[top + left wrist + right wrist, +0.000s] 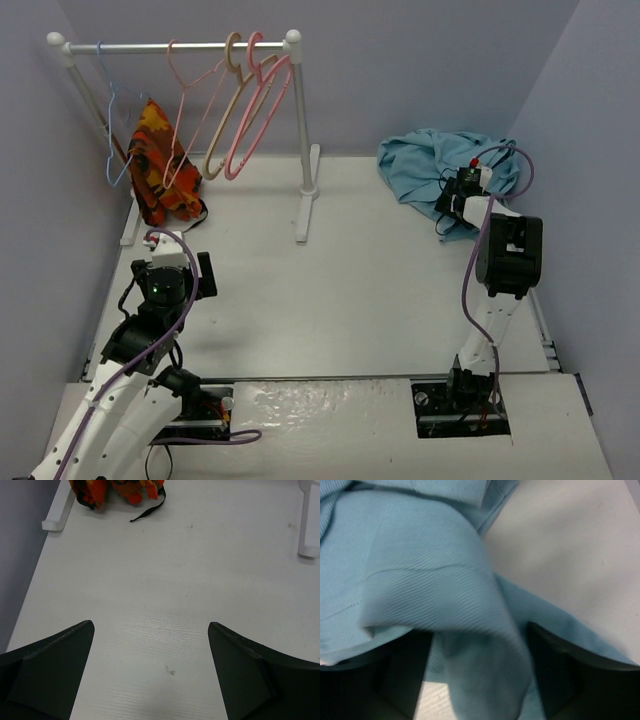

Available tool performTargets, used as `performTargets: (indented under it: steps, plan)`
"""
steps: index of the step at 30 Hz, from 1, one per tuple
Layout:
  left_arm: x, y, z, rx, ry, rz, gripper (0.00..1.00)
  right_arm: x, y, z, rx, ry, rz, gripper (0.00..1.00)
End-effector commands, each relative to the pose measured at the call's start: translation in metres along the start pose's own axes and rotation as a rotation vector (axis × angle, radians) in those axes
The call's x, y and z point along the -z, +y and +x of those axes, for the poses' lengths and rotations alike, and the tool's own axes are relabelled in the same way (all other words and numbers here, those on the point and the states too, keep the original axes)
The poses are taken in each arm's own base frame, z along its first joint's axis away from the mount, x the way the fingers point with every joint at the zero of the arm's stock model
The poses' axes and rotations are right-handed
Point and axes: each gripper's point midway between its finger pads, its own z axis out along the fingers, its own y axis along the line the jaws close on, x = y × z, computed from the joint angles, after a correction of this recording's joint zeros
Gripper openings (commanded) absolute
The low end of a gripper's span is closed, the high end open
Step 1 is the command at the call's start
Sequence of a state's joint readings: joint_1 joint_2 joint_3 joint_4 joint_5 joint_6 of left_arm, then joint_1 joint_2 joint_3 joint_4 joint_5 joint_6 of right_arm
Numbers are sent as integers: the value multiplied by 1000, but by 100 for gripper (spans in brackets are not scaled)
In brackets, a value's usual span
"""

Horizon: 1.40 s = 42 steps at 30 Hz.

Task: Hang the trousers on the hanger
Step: Fold the trousers

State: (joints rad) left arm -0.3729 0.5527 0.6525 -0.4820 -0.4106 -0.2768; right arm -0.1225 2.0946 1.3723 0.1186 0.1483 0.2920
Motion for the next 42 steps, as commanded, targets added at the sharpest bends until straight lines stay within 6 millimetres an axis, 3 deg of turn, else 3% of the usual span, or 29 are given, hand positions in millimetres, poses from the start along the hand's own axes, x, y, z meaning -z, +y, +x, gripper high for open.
performTargets:
  steps: [1,4,6,10,11,13,16,18,19,22,24,27,30,34,36,37,39,42]
  plan:
    - [5,-4,-39,47,-92,17,97,-8,32,38,-6,128,-165,53]
    - [6,-5,-39,48,-93,25,97,8,54,67,9,221,-244,14]
    - [6,-7,-40,50,-95,37,97,30,79,82,24,258,-300,0]
    - [8,-13,-42,56,-96,69,97,113,171,123,95,301,-487,0]
    - [9,-13,-43,58,-96,74,97,143,200,139,129,305,-546,0]
    - [15,-13,-52,69,-108,85,97,190,241,159,179,297,-635,0]
    - [28,-8,-65,85,-117,78,97,298,330,213,263,300,-872,0]
    - [38,-2,-78,97,-141,69,97,345,370,237,320,293,-974,0]
    - [45,1,-87,102,-157,64,97,387,396,243,342,272,-1066,0]
    - [64,12,-110,113,-209,47,97,445,442,258,374,258,-1216,1]
    - [73,18,-122,118,-238,39,97,452,458,267,408,257,-1247,20]
    - [83,21,-135,119,-270,44,97,458,462,258,449,221,-1260,60]
    - [79,8,-131,112,-248,101,97,443,438,226,491,124,-1163,79]
    - [65,-21,-113,129,-179,212,97,403,381,159,424,20,-999,85]
    - [51,-35,-99,150,-126,243,97,365,332,115,371,-58,-837,86]
    - [45,-44,-92,150,-94,271,97,361,310,95,340,-86,-796,86]
    - [32,-57,-79,166,-53,298,97,316,260,79,290,-78,-652,86]
    - [15,-76,-64,175,9,344,97,286,202,62,228,-100,-497,87]
